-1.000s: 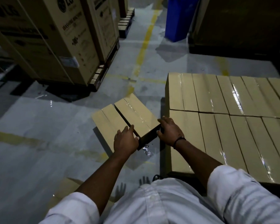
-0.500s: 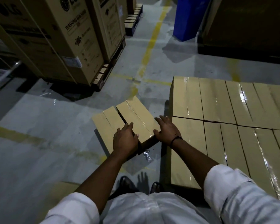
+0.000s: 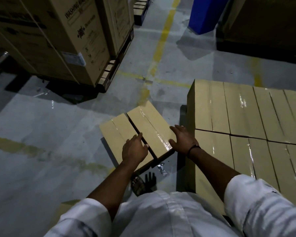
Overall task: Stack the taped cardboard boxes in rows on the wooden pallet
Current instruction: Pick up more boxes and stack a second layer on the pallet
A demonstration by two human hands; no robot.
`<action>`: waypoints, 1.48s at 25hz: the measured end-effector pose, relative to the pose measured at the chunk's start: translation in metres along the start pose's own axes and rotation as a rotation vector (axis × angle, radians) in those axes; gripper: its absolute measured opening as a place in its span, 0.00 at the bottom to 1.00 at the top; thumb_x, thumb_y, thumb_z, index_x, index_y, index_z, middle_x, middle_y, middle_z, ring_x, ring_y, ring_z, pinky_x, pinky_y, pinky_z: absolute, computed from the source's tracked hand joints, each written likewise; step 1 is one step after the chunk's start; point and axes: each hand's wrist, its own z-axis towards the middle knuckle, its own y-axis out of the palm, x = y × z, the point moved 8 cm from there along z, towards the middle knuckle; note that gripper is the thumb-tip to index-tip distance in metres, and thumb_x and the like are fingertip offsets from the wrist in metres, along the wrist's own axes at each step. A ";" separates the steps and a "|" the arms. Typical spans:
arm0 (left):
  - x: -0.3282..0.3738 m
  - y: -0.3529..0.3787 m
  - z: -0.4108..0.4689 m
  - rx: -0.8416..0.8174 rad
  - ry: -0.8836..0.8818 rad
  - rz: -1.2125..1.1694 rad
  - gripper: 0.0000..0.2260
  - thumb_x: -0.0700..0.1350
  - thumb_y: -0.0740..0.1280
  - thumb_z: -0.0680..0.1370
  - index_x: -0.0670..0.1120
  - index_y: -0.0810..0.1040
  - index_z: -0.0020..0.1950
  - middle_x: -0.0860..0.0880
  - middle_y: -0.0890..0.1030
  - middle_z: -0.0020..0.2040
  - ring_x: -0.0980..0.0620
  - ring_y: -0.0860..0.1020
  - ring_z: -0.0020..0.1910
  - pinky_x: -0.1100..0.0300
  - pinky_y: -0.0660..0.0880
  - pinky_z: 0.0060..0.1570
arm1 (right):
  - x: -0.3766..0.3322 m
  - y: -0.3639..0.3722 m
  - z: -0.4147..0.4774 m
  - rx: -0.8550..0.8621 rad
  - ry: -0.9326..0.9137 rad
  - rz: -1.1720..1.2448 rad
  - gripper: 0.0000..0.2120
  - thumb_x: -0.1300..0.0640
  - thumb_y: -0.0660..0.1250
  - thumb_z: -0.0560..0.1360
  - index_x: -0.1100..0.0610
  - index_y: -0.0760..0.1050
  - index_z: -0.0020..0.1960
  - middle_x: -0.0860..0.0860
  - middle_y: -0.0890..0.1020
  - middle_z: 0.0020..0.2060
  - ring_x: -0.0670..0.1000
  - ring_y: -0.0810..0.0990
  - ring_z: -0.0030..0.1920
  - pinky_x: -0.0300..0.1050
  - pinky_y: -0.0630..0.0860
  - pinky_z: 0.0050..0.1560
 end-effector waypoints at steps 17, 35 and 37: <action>-0.052 0.120 0.239 -0.030 -0.135 -0.302 0.36 0.61 0.64 0.81 0.42 0.60 0.82 0.38 0.73 0.74 0.38 0.72 0.72 0.50 0.71 0.68 | 0.088 0.148 0.244 -0.228 0.053 -0.101 0.35 0.45 0.63 0.81 0.52 0.55 0.83 0.58 0.62 0.80 0.62 0.67 0.75 0.52 0.66 0.73; -0.108 0.325 0.412 0.073 -0.320 -0.285 0.50 0.71 0.71 0.71 0.61 0.46 0.83 0.54 0.38 0.84 0.44 0.48 0.83 0.40 0.58 0.77 | 0.204 0.329 0.459 -0.283 0.003 -0.079 0.51 0.30 0.69 0.71 0.39 0.42 0.82 0.53 0.33 0.81 0.68 0.58 0.76 0.64 0.64 0.74; -0.087 0.288 0.407 0.109 -0.273 -0.210 0.49 0.76 0.67 0.69 0.64 0.45 0.82 0.56 0.40 0.84 0.40 0.53 0.82 0.36 0.57 0.76 | 0.188 0.292 0.449 -0.210 -0.013 -0.075 0.49 0.27 0.66 0.72 0.40 0.44 0.83 0.54 0.36 0.82 0.68 0.58 0.75 0.64 0.62 0.75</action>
